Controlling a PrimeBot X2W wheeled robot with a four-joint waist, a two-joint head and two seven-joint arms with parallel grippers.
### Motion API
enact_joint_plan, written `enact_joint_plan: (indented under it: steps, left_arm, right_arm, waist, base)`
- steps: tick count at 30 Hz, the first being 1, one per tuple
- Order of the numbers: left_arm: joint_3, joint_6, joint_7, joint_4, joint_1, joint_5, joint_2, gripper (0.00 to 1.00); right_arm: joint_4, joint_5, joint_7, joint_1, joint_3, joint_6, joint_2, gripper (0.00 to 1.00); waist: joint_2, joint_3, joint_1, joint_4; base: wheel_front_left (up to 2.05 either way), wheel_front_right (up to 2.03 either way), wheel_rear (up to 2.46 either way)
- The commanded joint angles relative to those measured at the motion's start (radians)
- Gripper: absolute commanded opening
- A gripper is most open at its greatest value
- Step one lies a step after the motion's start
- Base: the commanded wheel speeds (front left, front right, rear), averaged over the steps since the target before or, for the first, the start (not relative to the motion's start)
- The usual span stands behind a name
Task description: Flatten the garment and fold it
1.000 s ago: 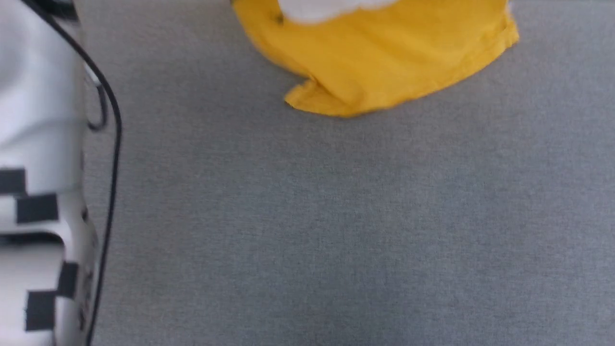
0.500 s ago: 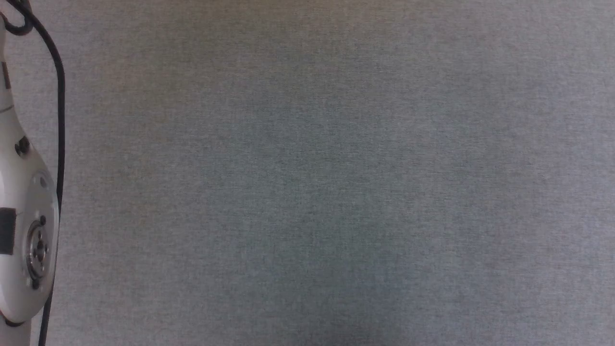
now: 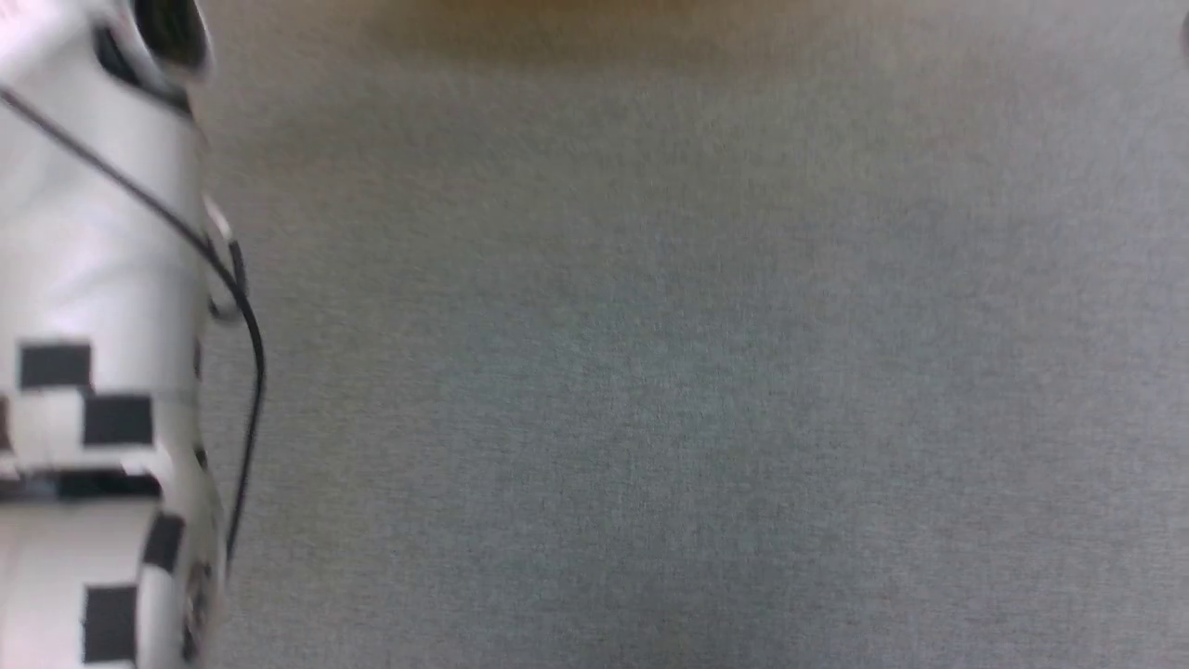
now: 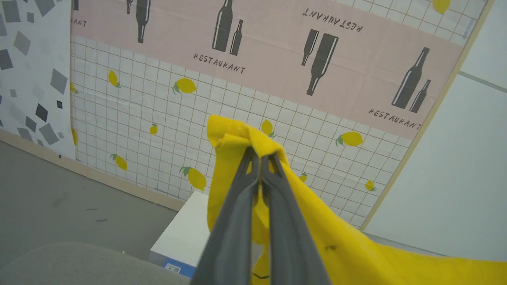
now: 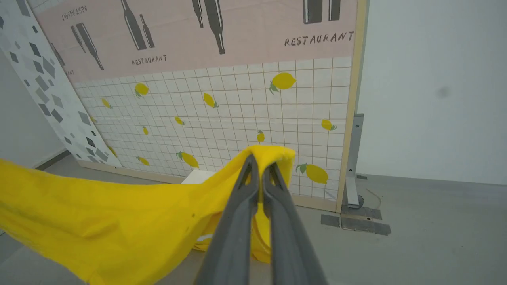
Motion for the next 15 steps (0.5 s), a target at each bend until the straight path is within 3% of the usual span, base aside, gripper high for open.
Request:
enact_joint_plan:
  steps: [1, 7, 12, 15]
  left_arm:
    - [0.008, -0.015, -0.022, -0.008, 0.063, -0.018, -0.001, 0.0]
    - [0.023, -0.034, -0.017, -0.103, 0.372, -0.071, -0.031, 0.0]
    - [0.032, -0.001, 0.027, -0.25, 0.688, -0.112, -0.068, 0.0]
    - [0.045, 0.041, 0.063, -0.352, 0.895, -0.138, -0.09, 0.0]
  right_arm:
    - [-0.027, 0.04, -0.004, 0.082, 0.02, -0.001, -0.013, 0.0]
    - [-0.178, 0.177, 0.025, 0.447, 0.08, -0.001, -0.073, 0.0]
    - [-0.301, 0.223, 0.064, 0.751, 0.05, -0.001, -0.102, 0.0]
    - [-0.379, 0.241, 0.104, 0.935, -0.001, -0.001, -0.093, 0.0]
  waist:
    - [0.0, -0.157, -0.0001, 0.039]
    - [0.0, -0.311, -0.0001, 0.052]
    - [0.0, -0.388, -0.0001, 0.048]
    - [0.0, -0.412, -0.0001, 0.041]
  base:
    - [0.0, 0.0, 0.0]
    - [0.0, 0.0, 0.0]
    - [0.0, 0.0, 0.0]
    - [0.0, 0.0, 0.0]
